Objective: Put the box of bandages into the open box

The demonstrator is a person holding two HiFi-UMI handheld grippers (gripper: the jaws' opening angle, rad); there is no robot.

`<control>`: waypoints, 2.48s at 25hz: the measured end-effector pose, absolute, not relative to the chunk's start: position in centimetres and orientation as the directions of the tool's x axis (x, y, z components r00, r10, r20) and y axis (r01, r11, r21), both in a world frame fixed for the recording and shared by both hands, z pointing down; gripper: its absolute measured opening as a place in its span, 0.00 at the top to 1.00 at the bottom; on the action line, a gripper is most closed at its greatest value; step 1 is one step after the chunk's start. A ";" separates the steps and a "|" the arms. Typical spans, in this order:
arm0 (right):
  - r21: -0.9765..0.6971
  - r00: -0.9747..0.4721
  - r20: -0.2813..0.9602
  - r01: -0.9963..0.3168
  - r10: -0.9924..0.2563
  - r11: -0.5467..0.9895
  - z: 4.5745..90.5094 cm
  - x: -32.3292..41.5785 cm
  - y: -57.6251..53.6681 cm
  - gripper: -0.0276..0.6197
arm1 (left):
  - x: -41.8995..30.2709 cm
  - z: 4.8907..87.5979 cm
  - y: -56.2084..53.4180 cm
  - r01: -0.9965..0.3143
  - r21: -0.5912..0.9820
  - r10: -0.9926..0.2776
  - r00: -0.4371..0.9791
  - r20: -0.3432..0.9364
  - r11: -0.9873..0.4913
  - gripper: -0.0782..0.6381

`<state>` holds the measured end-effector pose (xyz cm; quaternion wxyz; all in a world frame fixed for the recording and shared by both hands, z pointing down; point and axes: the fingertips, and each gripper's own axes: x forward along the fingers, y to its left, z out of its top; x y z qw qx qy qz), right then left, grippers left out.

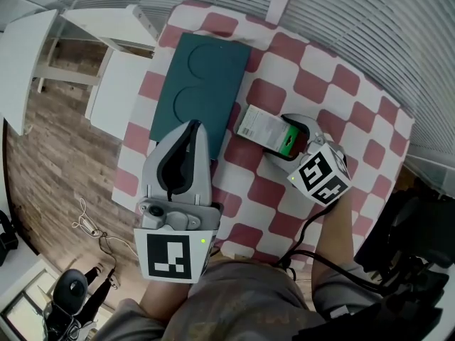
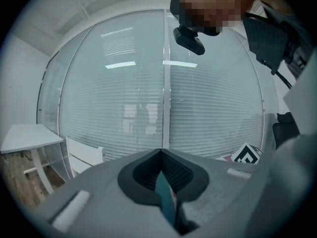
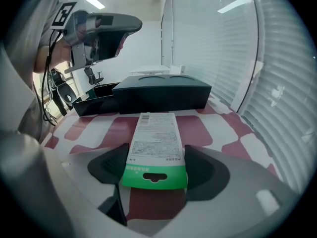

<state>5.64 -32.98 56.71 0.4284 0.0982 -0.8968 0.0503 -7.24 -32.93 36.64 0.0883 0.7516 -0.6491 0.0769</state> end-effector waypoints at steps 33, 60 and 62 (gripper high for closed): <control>0.200 -0.594 0.421 -0.676 -0.685 0.709 27.9 -2.4 -20.9 0.37 | -14.9 20.6 -19.2 -0.954 -0.091 -0.949 0.295 -0.107 -0.287 0.89; -0.030 -0.545 0.610 -0.742 -0.575 0.670 43.3 -8.2 -16.9 0.37 | -18.6 26.1 -16.4 -0.965 -0.007 -0.965 0.263 0.004 -0.263 0.89; -0.041 -0.528 0.634 -0.752 -0.565 0.657 45.2 -8.3 -16.9 0.37 | -18.8 27.2 -16.6 -0.964 0.004 -0.964 0.266 0.021 -0.266 0.89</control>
